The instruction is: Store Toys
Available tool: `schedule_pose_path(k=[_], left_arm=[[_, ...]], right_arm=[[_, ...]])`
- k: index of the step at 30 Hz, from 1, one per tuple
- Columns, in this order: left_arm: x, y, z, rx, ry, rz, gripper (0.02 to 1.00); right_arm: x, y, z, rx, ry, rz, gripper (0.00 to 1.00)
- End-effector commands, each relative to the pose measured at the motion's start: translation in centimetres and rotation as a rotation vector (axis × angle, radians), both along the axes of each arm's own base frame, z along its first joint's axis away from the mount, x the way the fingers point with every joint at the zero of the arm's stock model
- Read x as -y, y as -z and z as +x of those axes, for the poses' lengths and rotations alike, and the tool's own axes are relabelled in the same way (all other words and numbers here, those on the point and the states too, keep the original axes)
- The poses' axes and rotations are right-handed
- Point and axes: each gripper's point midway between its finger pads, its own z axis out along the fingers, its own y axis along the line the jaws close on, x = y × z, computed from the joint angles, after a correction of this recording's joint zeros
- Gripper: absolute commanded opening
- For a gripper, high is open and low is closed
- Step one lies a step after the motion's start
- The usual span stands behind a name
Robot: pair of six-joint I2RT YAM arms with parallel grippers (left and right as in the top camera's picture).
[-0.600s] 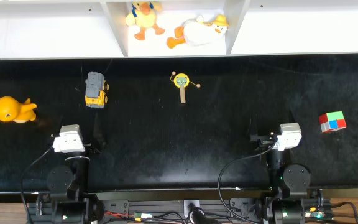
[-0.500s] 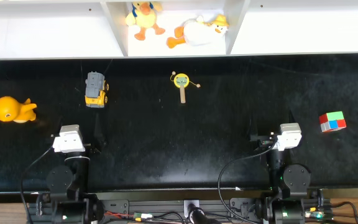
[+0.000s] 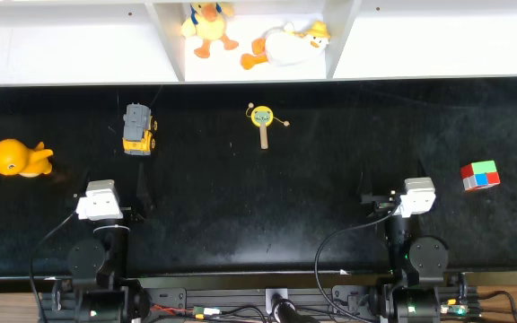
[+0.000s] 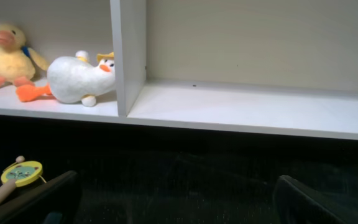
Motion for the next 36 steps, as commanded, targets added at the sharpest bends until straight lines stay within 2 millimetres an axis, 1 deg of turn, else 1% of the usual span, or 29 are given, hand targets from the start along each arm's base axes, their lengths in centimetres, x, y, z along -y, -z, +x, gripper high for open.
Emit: schedule_pose_path(k=[1, 4, 7, 9, 15, 18, 20, 23, 25, 33, 36], left_arm=[[-0.1, -0.2, -0.1, 0.009, -0.009, -0.002, 0.998], [0.2, -0.4, -0.1, 0.008, 0.006, -0.039, 0.998], [0.2, -1.5, -0.5, -0.031, -0.001, -0.111, 0.996], [0.2, -2.3, -0.9, -0.089, -0.006, -0.112, 0.998], [-0.5, -4.6, -3.4, -0.361, -0.066, -0.102, 0.998], [-1.3, -5.2, -4.7, -0.524, -0.107, -0.048, 0.996], [-1.9, -5.4, -5.0, -0.624, -0.130, -0.007, 0.996], [-2.2, -6.2, -3.9, -0.687, -0.127, 0.036, 0.996], [-2.8, -6.4, -3.3, -0.698, -0.153, 0.041, 0.996], [-5.3, -5.2, -2.6, -0.754, -0.247, -0.029, 0.993], [-6.2, -5.2, -1.9, -0.736, -0.229, -0.066, 0.993]], right_arm=[[0.0, 0.4, 0.0, -0.003, 0.003, 0.004, 0.996], [0.0, 0.4, 0.0, -0.002, 0.003, 0.004, 0.996], [0.0, 0.4, 0.0, -0.003, 0.003, 0.004, 0.993], [0.0, 0.4, 0.0, -0.002, 0.003, 0.004, 0.996], [0.0, 0.4, 0.0, -0.002, 0.003, 0.004, 0.996], [0.0, 0.4, 0.0, -0.003, 0.003, 0.004, 0.996], [0.0, 0.4, 0.0, -0.002, 0.003, 0.004, 0.996], [0.0, 0.4, 0.0, -0.002, 0.003, 0.004, 0.996], [0.0, 0.4, 0.0, -0.003, 0.003, 0.004, 0.996], [0.0, 0.4, 0.0, -0.003, 0.003, 0.004, 0.993], [0.0, 0.4, 0.0, -0.003, 0.003, 0.004, 0.996]])
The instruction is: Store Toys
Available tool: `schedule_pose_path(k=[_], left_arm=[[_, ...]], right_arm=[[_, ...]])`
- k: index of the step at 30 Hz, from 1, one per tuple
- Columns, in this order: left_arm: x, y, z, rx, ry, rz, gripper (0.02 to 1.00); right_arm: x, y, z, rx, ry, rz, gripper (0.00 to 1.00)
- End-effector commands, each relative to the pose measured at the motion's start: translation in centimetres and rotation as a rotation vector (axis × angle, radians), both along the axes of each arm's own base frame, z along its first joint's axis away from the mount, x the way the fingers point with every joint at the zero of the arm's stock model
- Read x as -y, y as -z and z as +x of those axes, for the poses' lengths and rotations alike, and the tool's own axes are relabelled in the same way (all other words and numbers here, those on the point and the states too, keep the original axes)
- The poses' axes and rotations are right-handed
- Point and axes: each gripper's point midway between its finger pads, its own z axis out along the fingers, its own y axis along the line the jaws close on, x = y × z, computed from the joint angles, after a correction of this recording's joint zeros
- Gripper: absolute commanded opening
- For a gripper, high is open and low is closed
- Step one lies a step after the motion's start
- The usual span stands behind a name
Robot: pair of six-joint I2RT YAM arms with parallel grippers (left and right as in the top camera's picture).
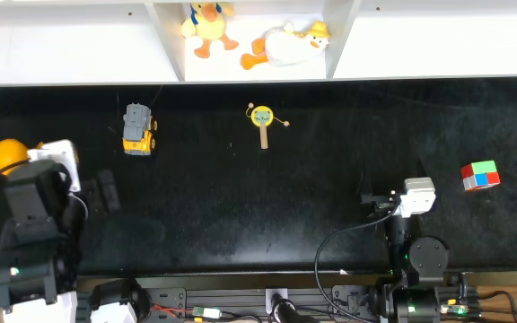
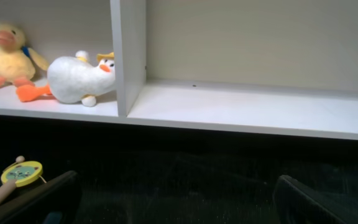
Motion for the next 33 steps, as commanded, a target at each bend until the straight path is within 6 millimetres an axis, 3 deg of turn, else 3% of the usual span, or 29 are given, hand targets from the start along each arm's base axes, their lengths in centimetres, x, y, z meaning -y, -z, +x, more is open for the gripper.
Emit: schedule_pose_path(k=[1, 7, 16, 21, 25, 29, 33], left_arm=[[-1.1, -1.3, 1.1, 0.061, 0.024, -0.041, 0.993], [-5.0, -2.2, 0.8, 0.143, 0.000, -0.071, 0.993], [-10.3, -1.5, 0.9, 0.160, 0.086, 0.013, 0.998], [-13.6, -0.4, -0.5, 0.152, -0.015, -0.013, 0.998], [-15.5, -0.3, 0.7, 0.192, -0.004, 0.002, 0.998], [-17.6, 1.1, 1.7, 0.154, -0.019, 0.043, 0.998], [-18.0, 1.9, 4.1, 0.157, 0.030, 0.064, 0.998]], right_arm=[[0.0, 0.4, 0.0, -0.003, 0.003, 0.004, 0.996], [0.0, 0.4, 0.0, -0.003, 0.003, 0.004, 0.996], [0.0, 0.4, 0.0, -0.003, 0.003, 0.004, 0.996], [0.0, 0.4, 0.0, -0.003, 0.003, 0.004, 0.996], [0.0, 0.4, 0.0, -0.003, 0.003, 0.004, 0.996], [0.0, 0.4, 0.0, -0.003, 0.003, 0.004, 0.993], [0.0, 0.4, 0.0, -0.003, 0.003, 0.004, 0.993]])
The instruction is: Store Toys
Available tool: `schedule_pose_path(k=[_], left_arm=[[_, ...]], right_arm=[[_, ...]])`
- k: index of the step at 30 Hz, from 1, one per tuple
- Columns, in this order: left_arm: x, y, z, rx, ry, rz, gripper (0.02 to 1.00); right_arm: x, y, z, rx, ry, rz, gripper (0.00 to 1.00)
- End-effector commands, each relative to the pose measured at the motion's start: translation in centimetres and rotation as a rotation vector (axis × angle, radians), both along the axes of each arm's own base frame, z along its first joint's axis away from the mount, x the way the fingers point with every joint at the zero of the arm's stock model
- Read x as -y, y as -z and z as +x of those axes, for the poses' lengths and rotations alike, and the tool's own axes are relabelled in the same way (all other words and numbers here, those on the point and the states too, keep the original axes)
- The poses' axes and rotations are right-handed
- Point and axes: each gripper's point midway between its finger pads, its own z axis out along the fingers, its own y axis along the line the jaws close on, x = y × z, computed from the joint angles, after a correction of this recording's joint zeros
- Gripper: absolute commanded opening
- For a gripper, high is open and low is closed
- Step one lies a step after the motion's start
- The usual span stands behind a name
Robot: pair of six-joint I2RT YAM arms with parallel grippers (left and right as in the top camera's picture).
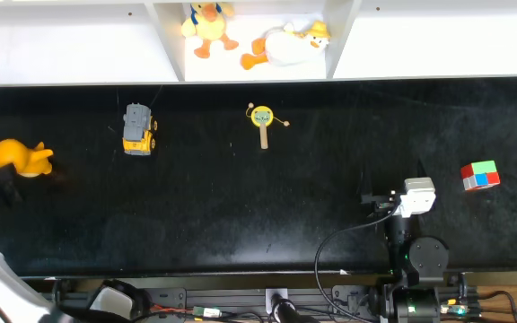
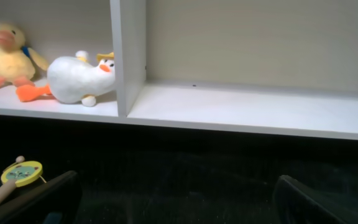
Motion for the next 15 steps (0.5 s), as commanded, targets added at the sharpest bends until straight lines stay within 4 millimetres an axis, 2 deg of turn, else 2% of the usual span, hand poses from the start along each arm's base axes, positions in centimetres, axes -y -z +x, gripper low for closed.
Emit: schedule_pose_path(k=[1, 7, 15], left_arm=[[-0.4, 0.0, 2.5, -0.002, 0.062, 0.051, 0.998], [-0.3, 1.8, 3.5, -0.066, 0.064, 0.054, 0.998], [-0.3, 3.6, 3.3, -0.106, 0.061, 0.009, 0.998]], right_arm=[[0.0, 0.4, 0.0, -0.002, 0.003, 0.004, 0.993], [0.0, 0.4, 0.0, -0.002, 0.003, 0.004, 0.998], [0.0, 0.4, 0.0, -0.002, 0.003, 0.004, 0.996]])
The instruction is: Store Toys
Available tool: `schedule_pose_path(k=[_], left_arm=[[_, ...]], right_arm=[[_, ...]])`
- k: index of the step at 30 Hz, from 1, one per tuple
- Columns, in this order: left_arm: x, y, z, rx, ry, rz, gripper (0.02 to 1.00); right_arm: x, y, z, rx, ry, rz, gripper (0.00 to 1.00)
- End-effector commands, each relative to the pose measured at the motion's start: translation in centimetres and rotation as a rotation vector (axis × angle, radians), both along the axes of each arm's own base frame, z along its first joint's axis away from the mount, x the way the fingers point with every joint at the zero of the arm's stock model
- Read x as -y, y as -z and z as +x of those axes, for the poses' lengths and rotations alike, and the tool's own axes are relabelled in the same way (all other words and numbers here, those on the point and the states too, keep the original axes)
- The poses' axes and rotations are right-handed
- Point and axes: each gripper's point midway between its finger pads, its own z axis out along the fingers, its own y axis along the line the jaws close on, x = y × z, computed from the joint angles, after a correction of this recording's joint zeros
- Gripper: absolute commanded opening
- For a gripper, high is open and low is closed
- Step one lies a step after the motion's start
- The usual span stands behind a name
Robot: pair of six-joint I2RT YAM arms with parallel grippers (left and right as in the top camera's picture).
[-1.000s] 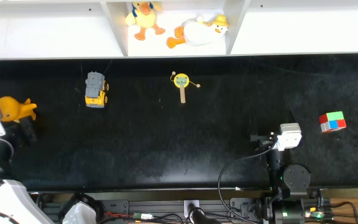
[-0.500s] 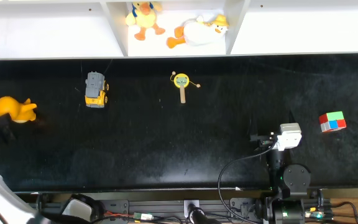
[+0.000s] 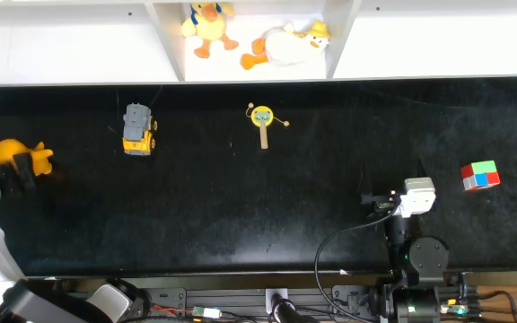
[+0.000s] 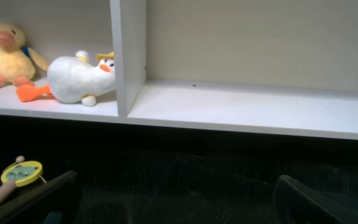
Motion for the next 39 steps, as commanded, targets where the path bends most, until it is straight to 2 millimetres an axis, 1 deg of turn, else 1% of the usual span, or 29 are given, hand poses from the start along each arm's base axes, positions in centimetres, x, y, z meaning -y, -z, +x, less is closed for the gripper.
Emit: schedule_pose_path(k=[1, 8, 15, 16, 19, 20, 21, 23, 24, 27, 29, 32, 35, 38, 39], left_arm=[[-0.7, -0.4, 0.3, -0.008, 0.002, 0.024, 0.998], [-1.1, 1.1, 0.6, -0.026, 0.004, -0.001, 0.998], [-1.5, 1.0, 1.1, -0.011, 0.007, 0.014, 0.996], [-1.4, 1.0, 1.1, -0.011, 0.008, 0.013, 0.972], [-1.4, 1.2, 1.3, -0.005, 0.013, 0.009, 0.882], [-1.4, 1.2, 1.4, -0.002, 0.016, 0.009, 0.831], [-1.4, 1.1, 1.5, 0.004, 0.022, 0.008, 0.748], [-1.1, 1.0, 1.9, 0.019, 0.037, 0.005, 0.441], [-1.0, 0.9, 2.1, 0.027, 0.047, 0.004, 0.312], [-0.6, 0.5, 2.7, 0.050, 0.070, 0.005, 0.115], [-0.4, 0.3, 2.8, 0.058, 0.079, 0.002, 0.036], [-0.2, -0.4, 3.0, 0.086, 0.066, -0.016, 0.036], [-0.2, -2.2, 3.0, 0.134, 0.034, -0.007, 0.036], [-0.3, -5.0, 3.3, 0.207, 0.008, 0.032, 0.036], [-0.3, -5.6, 3.5, 0.224, 0.003, 0.035, 0.036]], right_arm=[[0.0, 0.4, 0.0, -0.003, 0.003, 0.005, 0.996], [0.0, 0.4, 0.0, -0.002, 0.003, 0.005, 0.993], [0.0, 0.4, 0.0, -0.002, 0.003, 0.005, 0.996], [0.0, 0.4, 0.0, -0.003, 0.003, 0.005, 0.993], [0.0, 0.4, 0.0, -0.002, 0.003, 0.005, 0.993], [0.0, 0.4, 0.0, -0.002, 0.003, 0.005, 0.996], [0.0, 0.4, 0.0, -0.002, 0.003, 0.005, 0.996], [0.0, 0.4, 0.0, -0.002, 0.003, 0.005, 0.996], [0.0, 0.4, 0.0, -0.003, 0.003, 0.005, 0.993], [0.0, 0.4, 0.0, -0.003, 0.003, 0.005, 0.996], [0.0, 0.4, 0.0, -0.002, 0.003, 0.005, 0.996], [0.0, 0.4, 0.0, -0.002, 0.003, 0.005, 0.996], [0.0, 0.4, 0.0, -0.003, 0.003, 0.005, 0.993], [0.0, 0.4, 0.0, -0.002, 0.003, 0.005, 0.996], [0.0, 0.4, 0.0, -0.002, 0.003, 0.005, 0.993]])
